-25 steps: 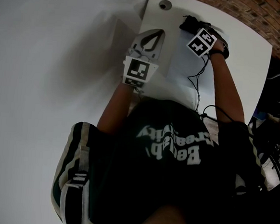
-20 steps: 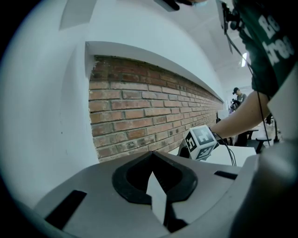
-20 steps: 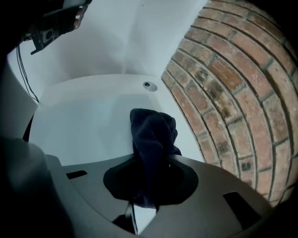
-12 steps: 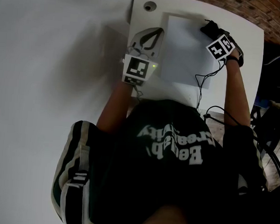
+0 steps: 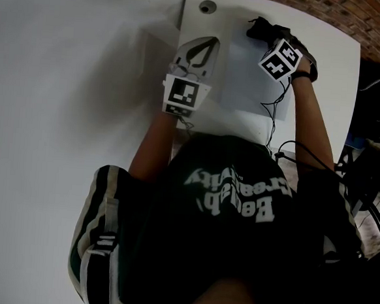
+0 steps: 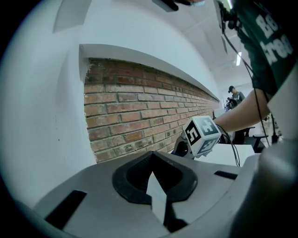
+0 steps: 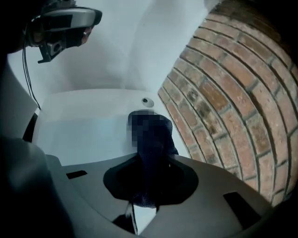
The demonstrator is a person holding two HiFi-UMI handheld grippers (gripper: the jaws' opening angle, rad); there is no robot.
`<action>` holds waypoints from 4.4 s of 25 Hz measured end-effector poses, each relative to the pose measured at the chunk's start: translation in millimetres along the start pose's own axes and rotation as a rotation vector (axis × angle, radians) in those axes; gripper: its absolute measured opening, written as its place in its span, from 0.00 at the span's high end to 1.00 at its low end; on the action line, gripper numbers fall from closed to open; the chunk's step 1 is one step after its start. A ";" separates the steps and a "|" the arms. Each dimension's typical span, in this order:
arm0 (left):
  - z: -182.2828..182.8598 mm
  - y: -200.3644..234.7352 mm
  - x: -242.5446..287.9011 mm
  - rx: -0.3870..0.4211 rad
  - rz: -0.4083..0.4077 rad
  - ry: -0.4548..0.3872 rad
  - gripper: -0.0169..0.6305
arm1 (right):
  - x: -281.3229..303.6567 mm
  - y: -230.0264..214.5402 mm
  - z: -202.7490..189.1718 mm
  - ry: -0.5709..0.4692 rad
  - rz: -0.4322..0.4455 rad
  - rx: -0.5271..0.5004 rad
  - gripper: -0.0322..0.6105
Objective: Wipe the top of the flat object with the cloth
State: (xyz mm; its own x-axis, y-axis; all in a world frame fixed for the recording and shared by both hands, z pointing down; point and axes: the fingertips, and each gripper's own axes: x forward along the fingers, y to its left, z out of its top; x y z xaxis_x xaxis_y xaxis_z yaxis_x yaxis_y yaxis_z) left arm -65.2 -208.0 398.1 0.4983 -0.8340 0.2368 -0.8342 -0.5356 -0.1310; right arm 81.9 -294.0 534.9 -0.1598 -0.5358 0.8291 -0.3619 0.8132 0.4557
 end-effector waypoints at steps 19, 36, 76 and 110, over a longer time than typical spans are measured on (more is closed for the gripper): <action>-14.0 11.2 -28.7 0.015 0.046 0.060 0.98 | 24.3 81.9 41.0 -0.002 0.166 -0.149 0.86; 11.7 -35.4 2.7 0.045 -0.063 -0.005 0.98 | -5.4 18.0 -115.4 0.195 0.043 0.070 0.86; 11.6 -25.6 -11.5 0.022 -0.042 -0.010 0.98 | -15.2 66.3 -75.4 0.168 0.131 -0.081 0.86; -3.6 -2.2 -40.6 0.007 0.044 0.012 0.98 | -10.2 161.5 35.9 -0.012 0.219 -0.180 0.86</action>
State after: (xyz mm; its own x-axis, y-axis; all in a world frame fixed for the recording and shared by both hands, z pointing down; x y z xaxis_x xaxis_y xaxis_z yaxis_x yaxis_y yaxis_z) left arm -84.4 -172.5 392.3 0.4582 -0.8552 0.2422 -0.8536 -0.4993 -0.1483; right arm -7.9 -165.3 588.5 -0.2272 -0.3443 0.9110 -0.1488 0.9367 0.3170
